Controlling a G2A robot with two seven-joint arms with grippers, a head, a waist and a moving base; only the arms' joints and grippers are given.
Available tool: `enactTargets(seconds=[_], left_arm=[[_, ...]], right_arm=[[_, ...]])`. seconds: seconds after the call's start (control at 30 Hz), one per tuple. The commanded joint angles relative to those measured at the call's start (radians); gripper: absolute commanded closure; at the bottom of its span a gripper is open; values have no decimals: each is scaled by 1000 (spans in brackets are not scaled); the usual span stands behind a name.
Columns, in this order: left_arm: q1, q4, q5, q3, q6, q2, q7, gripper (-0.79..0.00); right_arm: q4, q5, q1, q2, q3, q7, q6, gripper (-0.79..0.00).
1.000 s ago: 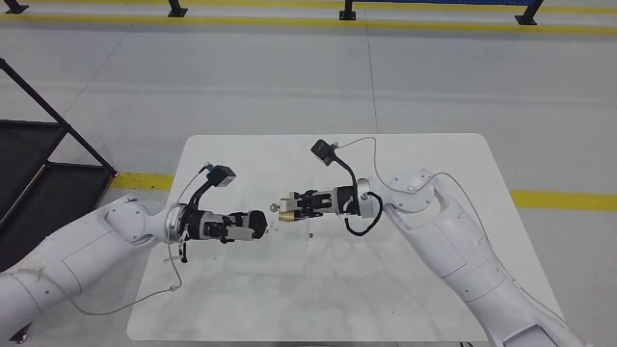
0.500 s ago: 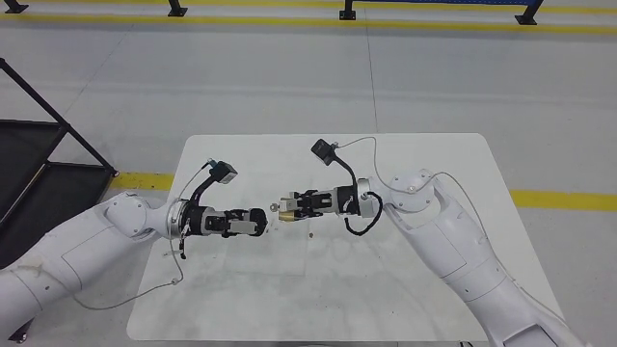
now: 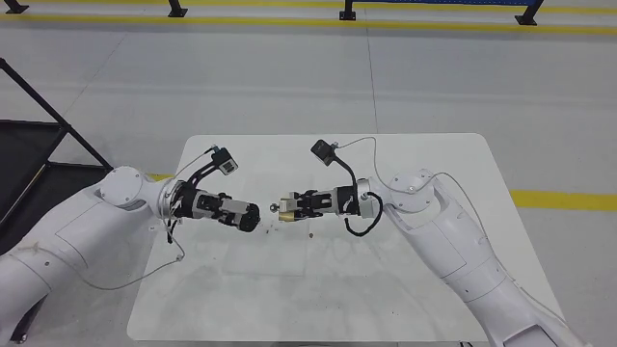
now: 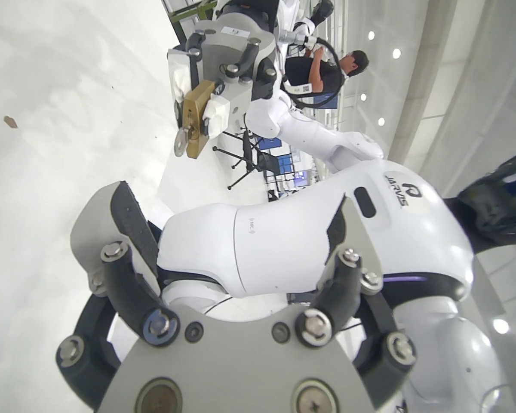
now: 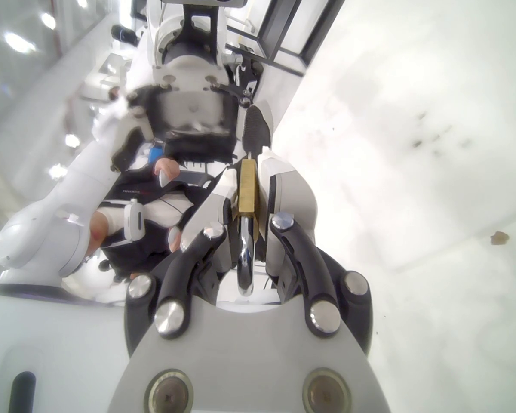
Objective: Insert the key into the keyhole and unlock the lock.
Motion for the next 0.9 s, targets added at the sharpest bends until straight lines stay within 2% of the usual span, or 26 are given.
enactTargets(seconds=[0.0,0.13,0.27,0.33,0.63,0.87], left_arm=[[4,21,-35,-10,66,-13,-65,-785],[31,38,-64,-22,157,-45,-156,-785],[75,50,-89,-59,170,-69,-169,-785],[95,42,-26,-88,125,-75,-123,-785],[96,41,-26,-88,126,-76,-115,-785],[127,23,-2,-128,40,-93,3,-785]], right_arm=[[0,0,0,0,0,0,0,0],[0,0,0,0,0,0,0,0],[0,0,0,0,0,0,0,0],[0,0,0,0,0,0,0,0],[0,0,0,0,0,0,0,0],[-17,31,-38,5,22,-37,2,0]])
